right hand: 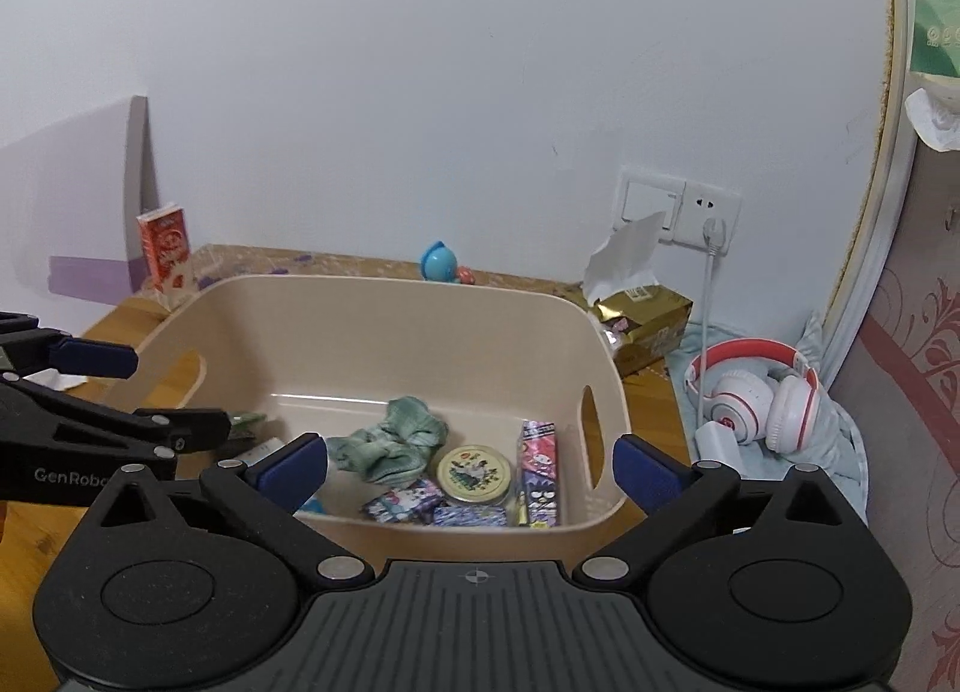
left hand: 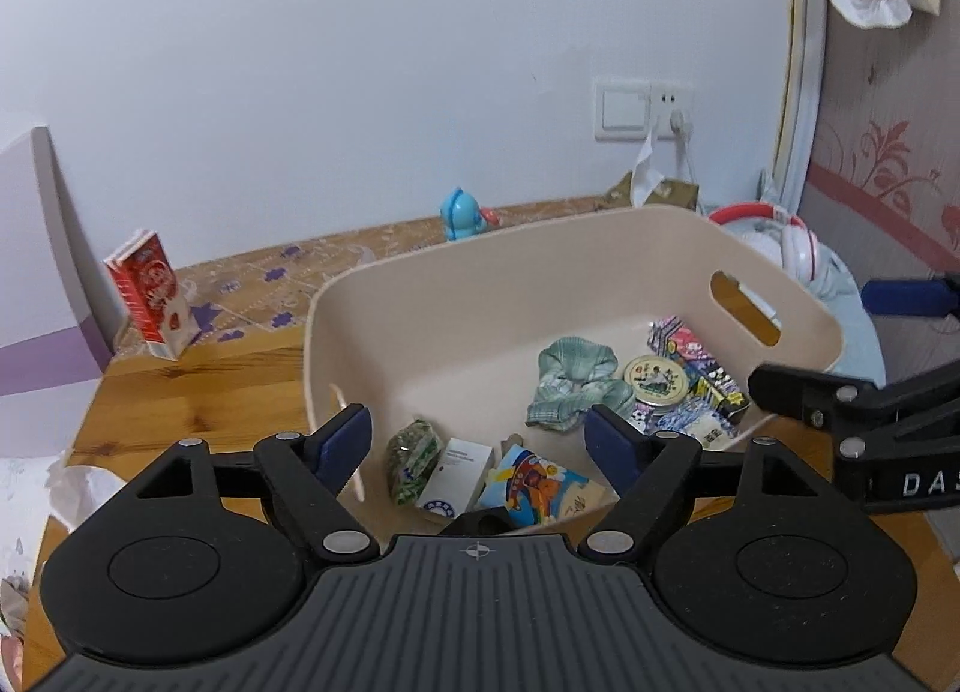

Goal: Organize objects

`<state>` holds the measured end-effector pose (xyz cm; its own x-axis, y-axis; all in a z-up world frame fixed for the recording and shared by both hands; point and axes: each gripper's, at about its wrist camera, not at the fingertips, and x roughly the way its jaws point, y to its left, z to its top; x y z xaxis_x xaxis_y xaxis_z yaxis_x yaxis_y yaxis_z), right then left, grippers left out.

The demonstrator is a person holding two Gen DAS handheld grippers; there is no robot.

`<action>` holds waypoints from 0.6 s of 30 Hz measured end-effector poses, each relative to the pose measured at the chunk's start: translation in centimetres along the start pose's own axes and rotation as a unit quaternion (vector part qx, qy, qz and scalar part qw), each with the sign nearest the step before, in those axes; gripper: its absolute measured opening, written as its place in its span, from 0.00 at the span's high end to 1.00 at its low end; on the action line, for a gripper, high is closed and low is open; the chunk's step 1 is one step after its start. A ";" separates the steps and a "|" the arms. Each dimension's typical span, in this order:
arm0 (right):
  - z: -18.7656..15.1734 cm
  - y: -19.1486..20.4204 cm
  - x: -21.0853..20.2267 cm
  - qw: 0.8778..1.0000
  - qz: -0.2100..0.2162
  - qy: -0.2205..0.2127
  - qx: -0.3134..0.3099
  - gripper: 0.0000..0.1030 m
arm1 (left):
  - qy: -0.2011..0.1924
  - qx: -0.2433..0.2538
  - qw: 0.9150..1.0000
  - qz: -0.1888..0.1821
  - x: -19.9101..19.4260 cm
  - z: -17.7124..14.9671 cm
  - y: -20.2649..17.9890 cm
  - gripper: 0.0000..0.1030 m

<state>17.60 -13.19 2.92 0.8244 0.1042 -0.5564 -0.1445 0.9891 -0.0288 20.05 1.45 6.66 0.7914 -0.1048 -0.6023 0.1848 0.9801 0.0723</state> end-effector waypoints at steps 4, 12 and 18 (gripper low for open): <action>-0.4 0.5 -1.7 1.000 0.005 -0.004 0.004 0.00 | -0.003 -0.011 1.000 0.002 -2.0 -0.7 0.4 0.23; -1.4 1.2 -4.9 1.000 0.004 -0.017 0.010 0.00 | 0.003 -0.021 1.000 0.011 -5.1 -2.5 1.3 0.23; -2.0 2.2 -7.4 1.000 0.009 -0.020 -0.001 0.00 | -0.003 -0.027 1.000 0.013 -7.5 -4.0 1.8 0.23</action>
<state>10.08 -12.01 5.28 0.8425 0.1257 -0.5238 -0.1607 0.9868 -0.0217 12.12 4.67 8.16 0.7984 -0.0802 -0.5968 0.1333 0.9900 0.0452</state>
